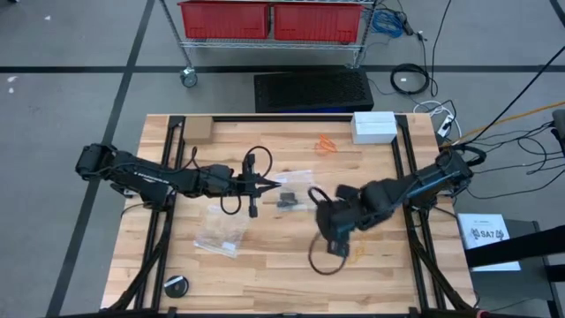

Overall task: Sort rubber bands
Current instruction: Put the yellow rubber band into the open transparent zip bag

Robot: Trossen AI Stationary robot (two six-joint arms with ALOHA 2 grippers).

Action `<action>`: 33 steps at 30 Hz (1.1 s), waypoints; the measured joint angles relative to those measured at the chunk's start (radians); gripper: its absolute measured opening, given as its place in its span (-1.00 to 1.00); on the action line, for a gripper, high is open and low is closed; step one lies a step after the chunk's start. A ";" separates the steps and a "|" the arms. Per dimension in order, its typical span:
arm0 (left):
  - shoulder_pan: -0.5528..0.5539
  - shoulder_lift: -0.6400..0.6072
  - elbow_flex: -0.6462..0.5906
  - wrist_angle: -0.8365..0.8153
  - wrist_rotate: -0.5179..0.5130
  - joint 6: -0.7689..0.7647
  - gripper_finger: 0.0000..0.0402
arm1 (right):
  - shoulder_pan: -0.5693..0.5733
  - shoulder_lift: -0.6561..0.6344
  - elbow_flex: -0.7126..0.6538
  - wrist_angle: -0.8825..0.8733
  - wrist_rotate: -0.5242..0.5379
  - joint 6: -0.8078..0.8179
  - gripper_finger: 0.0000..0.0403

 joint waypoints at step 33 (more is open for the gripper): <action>-0.002 0.000 0.000 -0.012 0.000 -0.008 -1.00 | 0.145 -0.192 -1.005 0.611 0.009 0.830 0.17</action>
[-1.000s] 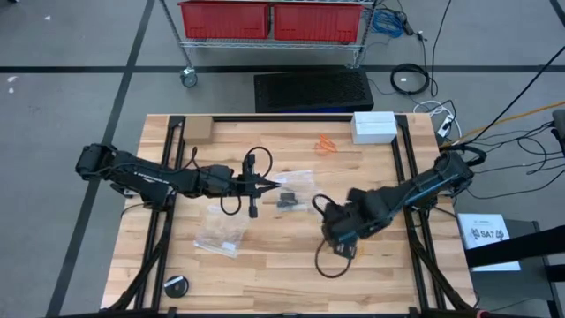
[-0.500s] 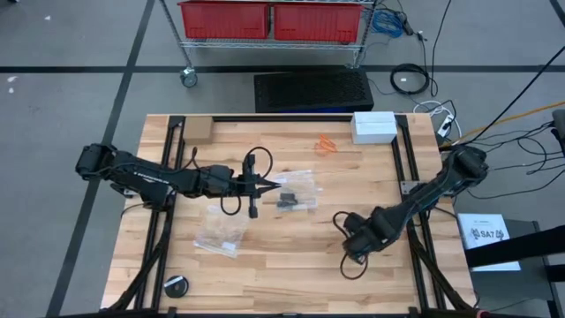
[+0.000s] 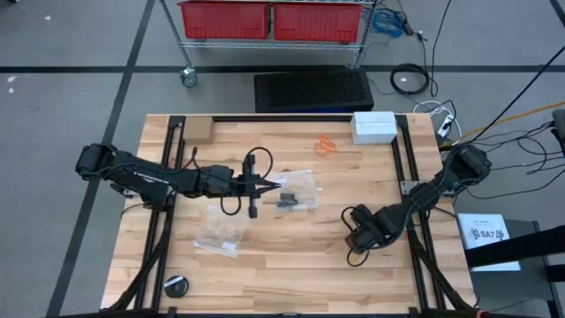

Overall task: Sort rubber bands
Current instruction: Put the yellow rubber band into the open transparent zip bag

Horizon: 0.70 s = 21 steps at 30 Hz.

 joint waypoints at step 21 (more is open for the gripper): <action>0.000 0.000 0.000 -0.006 0.000 -0.001 -1.00 | -0.008 0.048 0.074 0.065 0.006 -0.109 -0.98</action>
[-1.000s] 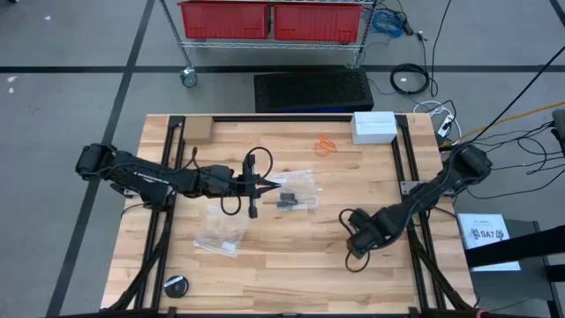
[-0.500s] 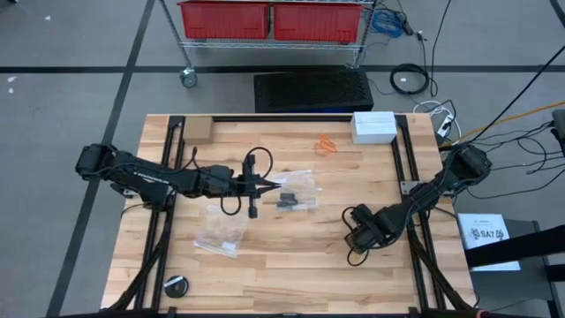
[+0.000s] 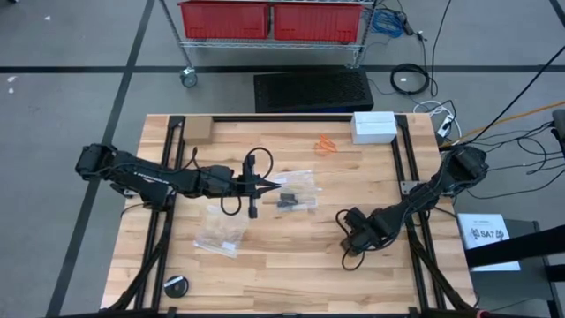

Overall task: Sort rubber bands
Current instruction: Put the yellow rubber band into the open transparent zip bag

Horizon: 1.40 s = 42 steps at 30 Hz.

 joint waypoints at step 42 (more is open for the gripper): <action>0.000 0.000 0.000 -0.004 0.001 0.000 -1.00 | -0.357 0.020 0.624 0.002 0.283 -1.029 -1.00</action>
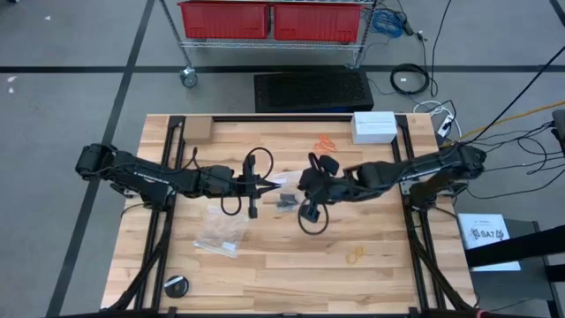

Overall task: Sort rubber bands
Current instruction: Put the yellow rubber band into the open transparent zip bag

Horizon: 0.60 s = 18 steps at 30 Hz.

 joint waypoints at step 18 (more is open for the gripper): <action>0.000 0.000 0.000 -0.004 0.005 0.000 -1.00 | -0.061 0.072 0.024 0.054 -0.006 -0.105 -1.00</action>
